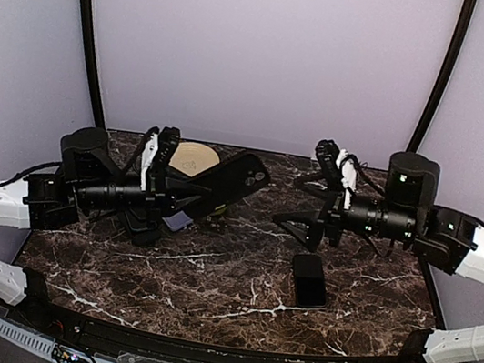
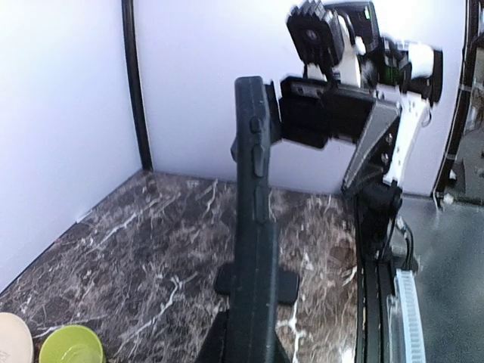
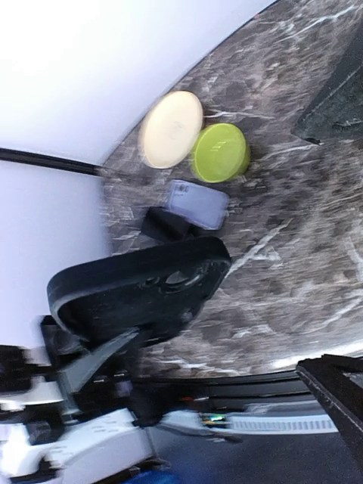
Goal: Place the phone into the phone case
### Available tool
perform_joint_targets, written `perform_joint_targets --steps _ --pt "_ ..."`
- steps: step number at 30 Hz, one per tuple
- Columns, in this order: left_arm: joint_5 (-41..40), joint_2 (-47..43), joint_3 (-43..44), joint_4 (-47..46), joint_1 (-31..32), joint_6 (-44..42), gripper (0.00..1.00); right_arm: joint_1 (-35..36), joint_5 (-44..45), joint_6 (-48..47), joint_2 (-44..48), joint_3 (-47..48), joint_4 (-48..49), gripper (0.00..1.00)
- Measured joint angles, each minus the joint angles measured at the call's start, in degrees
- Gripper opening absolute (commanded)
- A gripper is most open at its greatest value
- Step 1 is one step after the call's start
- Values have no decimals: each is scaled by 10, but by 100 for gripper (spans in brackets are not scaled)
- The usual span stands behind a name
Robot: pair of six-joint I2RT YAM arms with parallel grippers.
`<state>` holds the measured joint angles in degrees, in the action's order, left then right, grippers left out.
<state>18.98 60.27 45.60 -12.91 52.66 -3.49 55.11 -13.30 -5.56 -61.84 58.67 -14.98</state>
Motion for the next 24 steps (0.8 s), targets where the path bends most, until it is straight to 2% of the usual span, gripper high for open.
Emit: perform_joint_targets --steps 3,6,9,13,14,15,16,17,18,19,20,22,24 --pt "-8 11 -50 -160 1 78 0 0 -36 92 12 -86 220 89" --pt "-10 48 -59 -261 8 128 0 1 -54 170 -35 -107 372 82" --pt "-10 73 -59 -322 16 159 0 3 -66 223 -75 -108 464 57" --pt "-6 88 -59 -368 23 188 0 6 -92 264 -112 -92 519 9" --pt "-5 90 -59 -374 23 192 0 6 -97 270 -120 -85 524 0" --pt "-4 93 -59 -381 23 196 0 6 -104 276 -126 -78 526 0" --pt "-4 95 -61 -389 24 201 5 6 -108 279 -130 -71 527 0" --pt "-4 95 -61 -393 23 205 14 6 -111 282 -131 -64 521 0" --pt "-7 95 -61 -397 23 208 39 3 -115 287 -132 -56 509 0" --pt "-9 95 -61 -397 24 210 51 1 -120 286 -131 -50 495 0" --pt "-11 94 -62 -390 24 214 68 -3 -122 284 -130 -44 482 0" --pt "-26 89 -61 -353 25 215 82 -14 -130 278 -128 -28 429 0" --pt "-50 78 -59 -285 25 209 89 -35 -136 269 -124 -10 363 0"
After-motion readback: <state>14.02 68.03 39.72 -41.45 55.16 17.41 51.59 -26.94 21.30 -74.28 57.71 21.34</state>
